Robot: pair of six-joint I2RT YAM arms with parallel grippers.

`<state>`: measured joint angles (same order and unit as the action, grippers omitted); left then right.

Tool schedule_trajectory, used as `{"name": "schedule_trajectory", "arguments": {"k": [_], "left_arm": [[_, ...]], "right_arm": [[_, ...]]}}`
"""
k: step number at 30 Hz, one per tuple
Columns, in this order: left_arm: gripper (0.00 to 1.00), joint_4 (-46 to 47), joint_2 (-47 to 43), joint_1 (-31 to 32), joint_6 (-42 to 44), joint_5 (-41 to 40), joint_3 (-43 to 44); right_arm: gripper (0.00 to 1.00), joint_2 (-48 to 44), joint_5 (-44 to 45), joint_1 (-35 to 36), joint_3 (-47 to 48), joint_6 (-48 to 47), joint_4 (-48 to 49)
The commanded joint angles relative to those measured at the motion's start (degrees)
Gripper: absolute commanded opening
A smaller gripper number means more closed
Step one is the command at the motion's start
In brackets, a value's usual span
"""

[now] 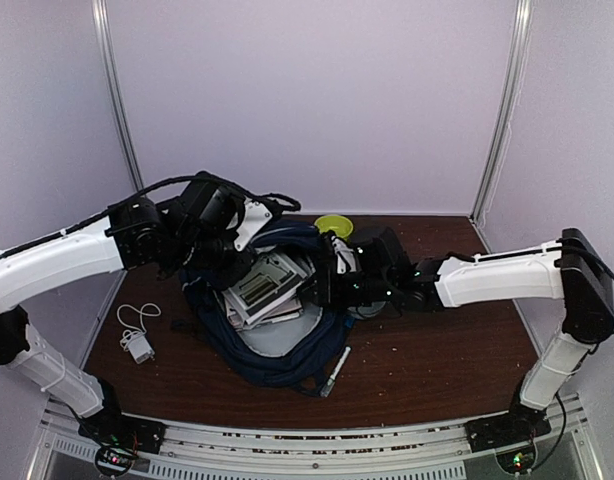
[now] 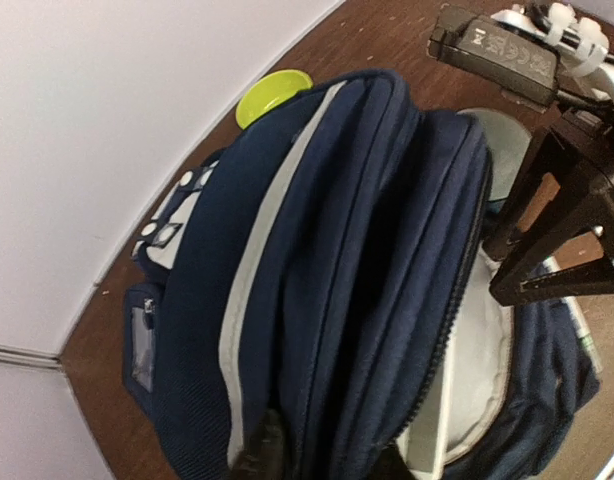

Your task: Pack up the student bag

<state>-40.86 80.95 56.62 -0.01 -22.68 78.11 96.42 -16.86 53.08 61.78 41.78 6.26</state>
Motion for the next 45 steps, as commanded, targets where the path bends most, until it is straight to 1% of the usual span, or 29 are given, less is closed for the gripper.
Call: {"name": "schedule_trajectory", "arguments": {"k": [1, 2, 3, 6, 8, 10, 12, 13, 15, 17, 20, 22, 24, 26, 30, 33, 36, 38, 43, 45], "left_arm": [[0.49, 4.85, -0.63, -0.72, 0.03, 11.85, 3.38], [0.58, 4.43, -0.8, -0.72, 0.01, 13.97, 3.6], [0.63, 4.37, -1.25, -0.77, 0.01, 16.16, 3.58], [0.77, 9.31, -5.01, -1.23, -0.07, 25.47, -0.31], [0.82, 12.0, -7.6, -2.34, -1.26, 30.56, -1.94], [0.88, 11.83, -9.36, -3.85, -2.08, 32.23, -1.82], [0.96, 10.66, -10.42, -5.53, -2.5, 31.54, -1.3], [0.97, 10.1, -10.79, -6.61, -2.97, 31.6, -0.96], [0.98, 8.93, -11.46, -10.14, -5.14, 31.73, -0.1], [0.98, 8.12, -12.48, -13.41, -7.18, 29.63, -0.08], [0.98, 6.84, -14.04, -18.52, -9.38, 24.86, -1.67], [0.98, 7.31, -14.65, -22.48, -10.46, 24.75, -3.88], [0.98, 10.2, -14.93, -26.88, -12.09, 25.75, -7.56], [0.98, 12.52, -13.66, -31.55, -14.86, 27.23, -10.94], [0.98, 17.05, -6.99, -39.46, -17.91, 27.09, -15.02], [0.98, 21.85, -1.32, -43.96, -20.23, 26.57, -17.1], [0.98, 25.38, 4.57, -47.16, -22.16, 27.27, -16.74], [0.98, 26.86, 8.41, -47.76, -22.48, 28.78, -15.29], [0.98, 28.43, 18.16, -47.8, -22.95, 37.5, -9.3], [0.98, 30.39, 20.33, -47.75, -24.1, 40.94, -9.38]], "right_arm": [[0.4, -9.99, 6.51, 0.54, -2.63, -5.46, -5.21], [0.43, -11.27, 7.92, 0.53, -2.95, -6.2, -6.98], [0.45, -12.38, 9.14, 0.58, -3.35, -6.71, -8.57], [0.48, -14.42, 11.66, 0.58, -4.88, -7.04, -11.69], [0.49, -15.03, 13.31, 0.53, -5.89, -5.93, -12.59], [0.49, -15.21, 14.59, 0.66, -6.95, -4.48, -12.56], [0.49, -14.75, 15.52, 0.95, -7.72, -3.34, -12.29], [0.49, -14.26, 15.75, 1.23, -7.95, -2.59, -12.09], [0.53, -13.19, 16.09, 2.2, -8.22, -1.96, -11.4], [0.58, -11.73, 16.57, 3.36, -8.25, -1.51, -10.69], [0.63, -7.92, 16.83, 4.75, -7.47, -0.87, -9.39], [0.66, -4.41, 16.41, 5.01, -6.05, -1.03, -8.98], [0.67, -0.63, 16.23, 4.98, -4.64, -1.46, -8.35], [0.68, 2.52, 16.16, 5.03, -2.58, -1.48, -9.78], [0.68, 5.33, 17.4, 5.04, -1.86, -0.44, -10.05], [0.67, 6.8, 18.12, 4.74, -1.45, 0.06, -10.26], [0.61, 7.64, 17.56, 3.95, -0.63, 0.06, -10.91], [0.56, 7.41, 17.46, 3.31, -0.93, 0.2, -10.48], [0.51, 7.3, 16.62, 1.65, -0.68, -1.01, -9.65], [0.49, 7.84, 15.6, 0.85, -0.05, -1.23, -9.71]]}}
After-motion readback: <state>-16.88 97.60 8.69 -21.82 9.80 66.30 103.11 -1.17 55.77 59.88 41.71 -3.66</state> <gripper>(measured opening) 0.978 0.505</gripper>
